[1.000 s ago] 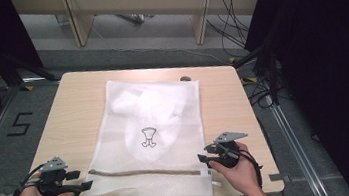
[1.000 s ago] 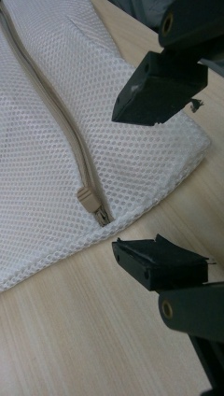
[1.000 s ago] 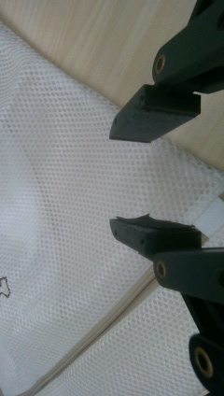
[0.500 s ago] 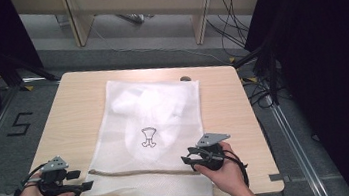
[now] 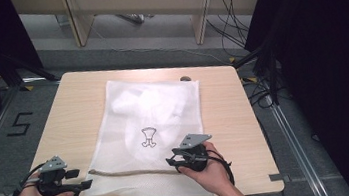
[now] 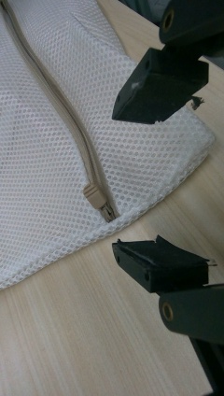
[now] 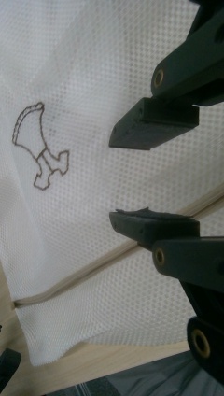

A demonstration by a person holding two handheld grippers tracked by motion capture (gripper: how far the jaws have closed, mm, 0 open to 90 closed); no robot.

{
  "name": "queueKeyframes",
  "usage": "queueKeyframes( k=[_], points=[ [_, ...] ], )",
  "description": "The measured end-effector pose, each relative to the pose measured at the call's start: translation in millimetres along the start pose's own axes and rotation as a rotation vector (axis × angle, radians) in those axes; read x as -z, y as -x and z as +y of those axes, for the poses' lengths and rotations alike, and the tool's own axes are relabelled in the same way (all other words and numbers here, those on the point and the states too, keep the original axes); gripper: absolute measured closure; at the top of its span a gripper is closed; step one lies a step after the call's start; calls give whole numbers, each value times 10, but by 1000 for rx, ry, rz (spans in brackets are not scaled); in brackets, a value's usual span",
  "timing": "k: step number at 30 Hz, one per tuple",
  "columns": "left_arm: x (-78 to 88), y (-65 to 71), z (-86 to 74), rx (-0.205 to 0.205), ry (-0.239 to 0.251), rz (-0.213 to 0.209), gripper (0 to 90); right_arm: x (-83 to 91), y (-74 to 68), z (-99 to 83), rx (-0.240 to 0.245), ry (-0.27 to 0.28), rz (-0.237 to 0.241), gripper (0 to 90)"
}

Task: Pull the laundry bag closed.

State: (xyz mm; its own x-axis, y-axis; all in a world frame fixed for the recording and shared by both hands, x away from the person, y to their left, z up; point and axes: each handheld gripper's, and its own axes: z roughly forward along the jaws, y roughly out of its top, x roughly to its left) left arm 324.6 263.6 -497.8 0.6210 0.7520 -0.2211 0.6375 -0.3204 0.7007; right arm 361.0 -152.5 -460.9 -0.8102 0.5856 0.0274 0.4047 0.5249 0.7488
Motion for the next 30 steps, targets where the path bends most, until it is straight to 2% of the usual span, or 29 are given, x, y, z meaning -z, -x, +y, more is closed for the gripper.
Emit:
queueKeyframes(
  k=[2, 5, 9, 10, 14, 15, 17, 18, 20, 21, 25, 26, 27, 28, 30],
  points=[
    [-11, 4, -11, 5, 5, -2, 298, -71, -59, 71, 21, -2, 12, 583],
    [-10, 2, -13, 8, 5, -4, 297, -119, -99, 115, 17, 2, 19, 584],
    [-4, 6, -12, -1, -16, -7, 295, -181, -140, 186, 45, -3, 29, 589],
    [-15, 10, -18, 1, 3, -5, 295, -202, -158, 198, 42, 0, 30, 590],
    [-13, 10, -18, 0, 3, -6, 294, -281, -211, 259, 66, 11, 43, 593],
    [-12, 10, -18, 0, 4, -6, 294, -284, -218, 275, 76, 0, 51, 594],
    [-13, 11, -18, 0, 4, -8, 295, -312, -257, 289, 65, -2, 55, 600],
    [-23, 22, -20, 15, 16, -10, 294, -332, -266, 296, 77, 5, 50, 602],
    [-25, 23, -20, 15, 14, -11, 294, -363, -287, 316, 87, 2, 52, 616],
    [-22, 22, -20, 11, 11, -12, 294, -384, -296, 333, 103, 0, 70, 625],
    [-22, 22, -21, 11, 7, -13, 294, -454, -377, 397, 99, 6, 67, 651],
    [-13, 23, -15, 10, -14, -10, 294, -462, -388, 421, 108, -12, 81, 652],
    [-12, 15, -15, 1, -23, -17, 294, -487, -407, 437, 111, -6, 79, 655],
    [-12, 12, -16, -2, -28, -12, 294, -517, -435, 470, 129, -27, 80, 661],
    [-21, 24, -15, 15, -11, -20, 294, -553, -452, 478, 136, -18, 79, 663]
  ],
)
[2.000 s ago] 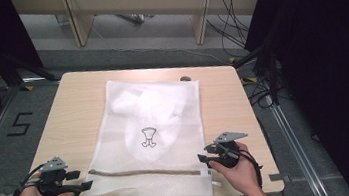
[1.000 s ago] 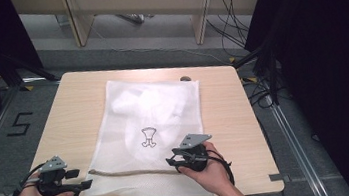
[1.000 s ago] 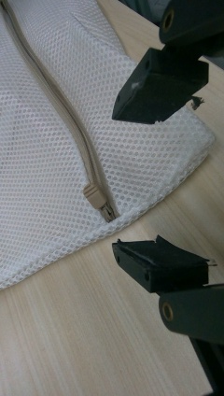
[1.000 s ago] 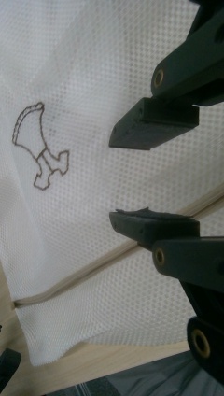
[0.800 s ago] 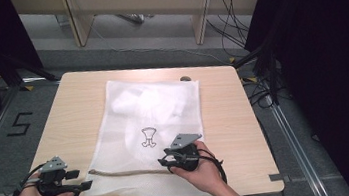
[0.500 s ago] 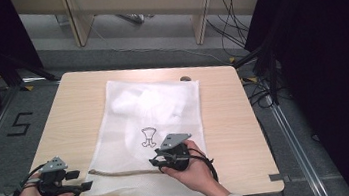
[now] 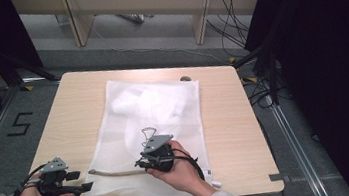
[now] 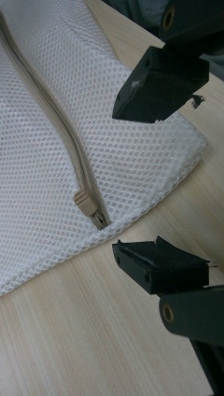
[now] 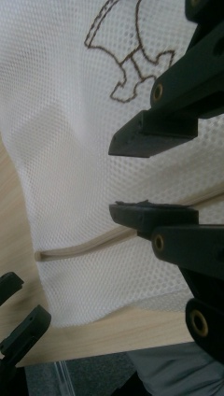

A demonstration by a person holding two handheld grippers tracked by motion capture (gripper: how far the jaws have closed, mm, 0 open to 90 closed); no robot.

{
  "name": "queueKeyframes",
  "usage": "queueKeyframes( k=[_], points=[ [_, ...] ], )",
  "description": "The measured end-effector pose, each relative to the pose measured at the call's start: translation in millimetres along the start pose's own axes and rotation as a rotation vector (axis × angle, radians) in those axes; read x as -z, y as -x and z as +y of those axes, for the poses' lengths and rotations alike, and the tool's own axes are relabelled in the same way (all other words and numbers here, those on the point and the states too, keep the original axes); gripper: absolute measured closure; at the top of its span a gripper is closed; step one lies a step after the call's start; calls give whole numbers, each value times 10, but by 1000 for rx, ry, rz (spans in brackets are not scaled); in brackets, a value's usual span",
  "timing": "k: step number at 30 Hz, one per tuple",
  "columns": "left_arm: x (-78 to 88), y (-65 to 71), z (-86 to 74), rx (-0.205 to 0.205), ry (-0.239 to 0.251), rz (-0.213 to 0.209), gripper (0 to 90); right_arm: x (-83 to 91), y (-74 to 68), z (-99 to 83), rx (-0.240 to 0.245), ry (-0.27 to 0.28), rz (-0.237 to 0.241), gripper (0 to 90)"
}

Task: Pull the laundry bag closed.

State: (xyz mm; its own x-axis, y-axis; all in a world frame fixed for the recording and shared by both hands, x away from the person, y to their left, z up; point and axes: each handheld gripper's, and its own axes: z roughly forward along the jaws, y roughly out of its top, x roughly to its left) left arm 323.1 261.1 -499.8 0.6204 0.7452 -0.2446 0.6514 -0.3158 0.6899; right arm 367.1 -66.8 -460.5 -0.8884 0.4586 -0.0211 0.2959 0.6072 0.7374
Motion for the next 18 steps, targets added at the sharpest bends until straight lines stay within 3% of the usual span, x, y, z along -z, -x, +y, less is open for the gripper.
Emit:
queueKeyframes(
  k=[3, 4, 10, 12, 13, 18],
  points=[
    [-2, -3, -5, 2, 6, 3, 294, -74, -29, 44, 21, -6, 11, 673],
    [-10, -1, -9, 5, 18, 3, 294, -94, -52, 59, 4, -5, 12, 674],
    [1, -14, -9, -11, -1, 2, 294, -221, -107, 152, 17, -11, 40, 677],
    [13, -22, 1, -14, -23, -2, 294, -285, -108, 173, 57, 6, 42, 673],
    [12, -23, 1, -14, -22, -2, 294, -286, -120, 186, 32, -15, 53, 670],
    [-1, -15, -8, -13, -3, 2, 295, -367, -164, 231, 18, -10, 69, 636]
  ],
)
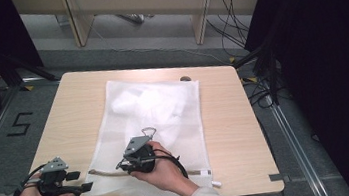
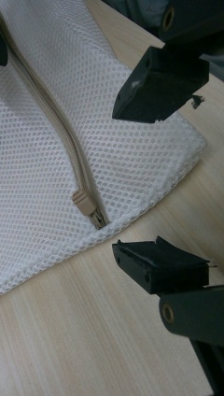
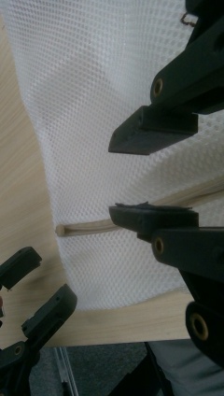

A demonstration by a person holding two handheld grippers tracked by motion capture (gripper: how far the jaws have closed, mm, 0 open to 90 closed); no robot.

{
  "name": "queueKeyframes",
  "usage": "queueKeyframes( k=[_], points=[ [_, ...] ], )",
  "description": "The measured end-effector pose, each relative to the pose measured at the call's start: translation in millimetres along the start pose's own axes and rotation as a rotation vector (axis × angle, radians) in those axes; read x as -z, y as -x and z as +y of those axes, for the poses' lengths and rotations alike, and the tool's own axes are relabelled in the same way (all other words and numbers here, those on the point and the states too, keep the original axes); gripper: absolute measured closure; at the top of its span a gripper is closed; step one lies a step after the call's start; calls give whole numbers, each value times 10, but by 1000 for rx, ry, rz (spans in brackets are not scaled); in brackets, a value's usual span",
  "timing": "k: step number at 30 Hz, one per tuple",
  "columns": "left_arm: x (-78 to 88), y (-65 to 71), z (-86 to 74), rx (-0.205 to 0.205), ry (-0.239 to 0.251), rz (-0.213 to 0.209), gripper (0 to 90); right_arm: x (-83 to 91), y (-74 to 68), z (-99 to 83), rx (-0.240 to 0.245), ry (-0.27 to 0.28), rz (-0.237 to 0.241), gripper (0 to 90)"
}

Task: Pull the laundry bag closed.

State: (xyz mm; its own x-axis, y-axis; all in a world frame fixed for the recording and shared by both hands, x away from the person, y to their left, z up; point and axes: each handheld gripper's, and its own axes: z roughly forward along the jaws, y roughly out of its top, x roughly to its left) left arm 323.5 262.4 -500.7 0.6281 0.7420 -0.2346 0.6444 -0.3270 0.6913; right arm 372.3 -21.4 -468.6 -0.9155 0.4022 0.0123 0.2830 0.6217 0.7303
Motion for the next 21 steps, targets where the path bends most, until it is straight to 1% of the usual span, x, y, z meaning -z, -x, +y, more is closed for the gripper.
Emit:
queueKeyframes(
  k=[1, 2, 3, 5, 6, 7, 8, 9, 10, 11, 12, 14, 15, 16, 17, 19, 20, 21],
  points=[
    [2, 4, 6, 15, -6, -6, 295, -25, -2, 19, 29, 7, -2, 622],
    [2, 4, 6, 15, -6, -6, 295, -25, -2, 19, 29, 7, -2, 622],
    [13, -10, 7, -3, -22, -5, 294, -59, -15, 32, 32, 21, -13, 615],
    [12, -9, 7, -1, -21, -5, 294, -65, -19, 40, 29, 10, -11, 616],
    [12, -9, 6, 0, -20, -5, 295, -72, -19, 51, 31, 4, 1, 618],
    [13, -9, 6, 0, -20, -5, 295, -94, -26, 56, 29, 11, -2, 620],
    [10, -7, 3, 0, -12, 0, 294, -98, -32, 64, 28, 2, 2, 622],
    [-2, -3, -3, 8, 5, 1, 294, -113, -32, 71, 36, 3, -1, 623],
    [-2, -4, -3, 9, 3, 6, 295, -122, -45, 77, 24, -2, 2, 625],
    [-2, -6, -2, 7, 3, 7, 295, -133, -42, 86, 38, 0, 3, 624],
    [-2, -5, -3, 9, 4, 6, 295, -138, -45, 94, 40, -9, -1, 624],
    [-4, -1, -3, 12, 4, 4, 294, -160, -58, 108, 38, 1, -6, 625],
    [-4, -4, -3, 10, 4, 4, 295, -159, -64, 115, 30, -7, 6, 625],
    [-2, -3, -3, 12, 3, 9, 294, -171, -57, 123, 45, 4, 4, 625],
    [-2, -2, -3, 13, 3, 8, 294, -170, -64, 130, 41, -3, 0, 625],
    [-1, -5, -4, 9, -1, 1, 295, -176, -71, 140, 30, -2, 7, 627],
    [-3, -6, -5, 7, -2, -1, 294, -183, -61, 148, 43, 5, 7, 631],
    [-3, -6, -5, 7, -3, -2, 295, -190, -63, 152, 39, 12, 11, 635]
  ],
)
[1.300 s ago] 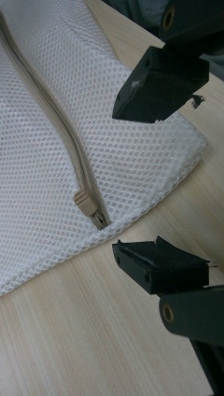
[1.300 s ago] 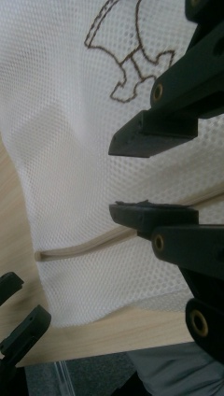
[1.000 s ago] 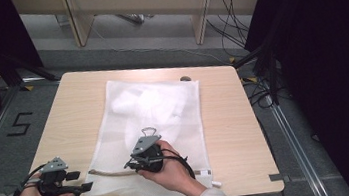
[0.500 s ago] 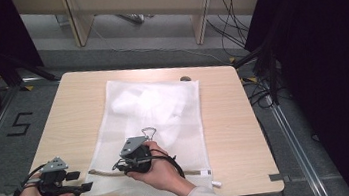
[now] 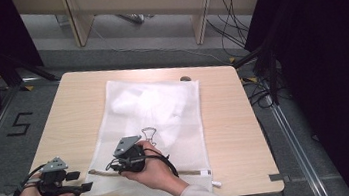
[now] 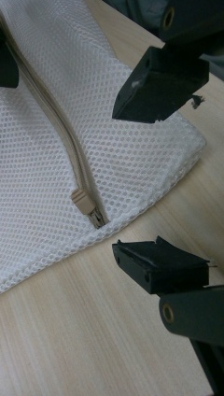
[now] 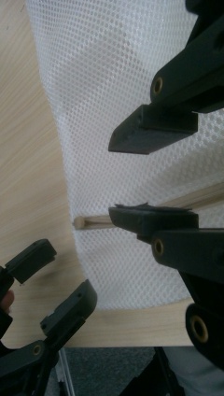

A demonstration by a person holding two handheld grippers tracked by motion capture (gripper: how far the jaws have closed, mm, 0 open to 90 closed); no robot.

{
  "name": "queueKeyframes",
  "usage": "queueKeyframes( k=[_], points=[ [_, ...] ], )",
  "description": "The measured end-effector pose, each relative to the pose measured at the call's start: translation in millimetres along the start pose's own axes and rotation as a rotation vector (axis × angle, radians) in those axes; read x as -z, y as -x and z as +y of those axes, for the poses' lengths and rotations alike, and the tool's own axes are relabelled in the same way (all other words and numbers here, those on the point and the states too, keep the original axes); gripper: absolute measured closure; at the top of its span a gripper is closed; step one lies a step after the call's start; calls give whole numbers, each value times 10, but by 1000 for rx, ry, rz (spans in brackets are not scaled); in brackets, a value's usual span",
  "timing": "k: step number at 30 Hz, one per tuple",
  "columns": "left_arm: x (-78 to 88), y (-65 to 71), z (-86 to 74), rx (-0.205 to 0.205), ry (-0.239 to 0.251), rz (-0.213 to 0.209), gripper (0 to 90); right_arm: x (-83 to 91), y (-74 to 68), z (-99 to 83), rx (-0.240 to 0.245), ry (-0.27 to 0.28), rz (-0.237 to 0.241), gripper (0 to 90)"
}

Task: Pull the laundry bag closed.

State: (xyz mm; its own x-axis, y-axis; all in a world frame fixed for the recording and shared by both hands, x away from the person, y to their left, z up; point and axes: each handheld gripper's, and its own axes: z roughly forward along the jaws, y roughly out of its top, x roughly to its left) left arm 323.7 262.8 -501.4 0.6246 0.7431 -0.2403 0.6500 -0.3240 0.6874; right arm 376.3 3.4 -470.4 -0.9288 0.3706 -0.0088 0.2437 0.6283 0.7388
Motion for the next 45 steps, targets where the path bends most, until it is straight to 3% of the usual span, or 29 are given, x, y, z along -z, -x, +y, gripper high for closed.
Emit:
queueKeyframes(
  k=[1, 2, 10, 21, 25, 29, 31, 32, 45],
  points=[
    [0, 1, -1, 0, 0, 0, 294, 0, -9, 4, -15, -6, 4, 637],
    [2, 1, -2, 0, -1, 0, 294, -11, 0, 9, 1, -3, 6, 639],
    [2, 7, -4, 13, 6, 2, 294, -95, -19, 66, 0, -4, 16, 696],
    [9, -4, 0, 2, -22, -7, 293, -243, -66, 140, 13, -30, 37, 729],
    [10, -2, -2, 6, -21, -6, 293, -293, -91, 151, -8, -43, 40, 735],
    [13, -2, -1, 7, -25, -4, 293, -341, -94, 174, 10, -49, 48, 737],
    [13, -3, 0, 7, -25, -3, 293, -361, -115, 189, -6, -51, 57, 737],
    [13, -3, -1, 6, -25, -4, 293, -369, -105, 202, 14, -55, 51, 739],
    [18, -1, 3, 2, -30, -2, 292, -537, -147, 282, 14, -82, 73, 748]
  ],
)
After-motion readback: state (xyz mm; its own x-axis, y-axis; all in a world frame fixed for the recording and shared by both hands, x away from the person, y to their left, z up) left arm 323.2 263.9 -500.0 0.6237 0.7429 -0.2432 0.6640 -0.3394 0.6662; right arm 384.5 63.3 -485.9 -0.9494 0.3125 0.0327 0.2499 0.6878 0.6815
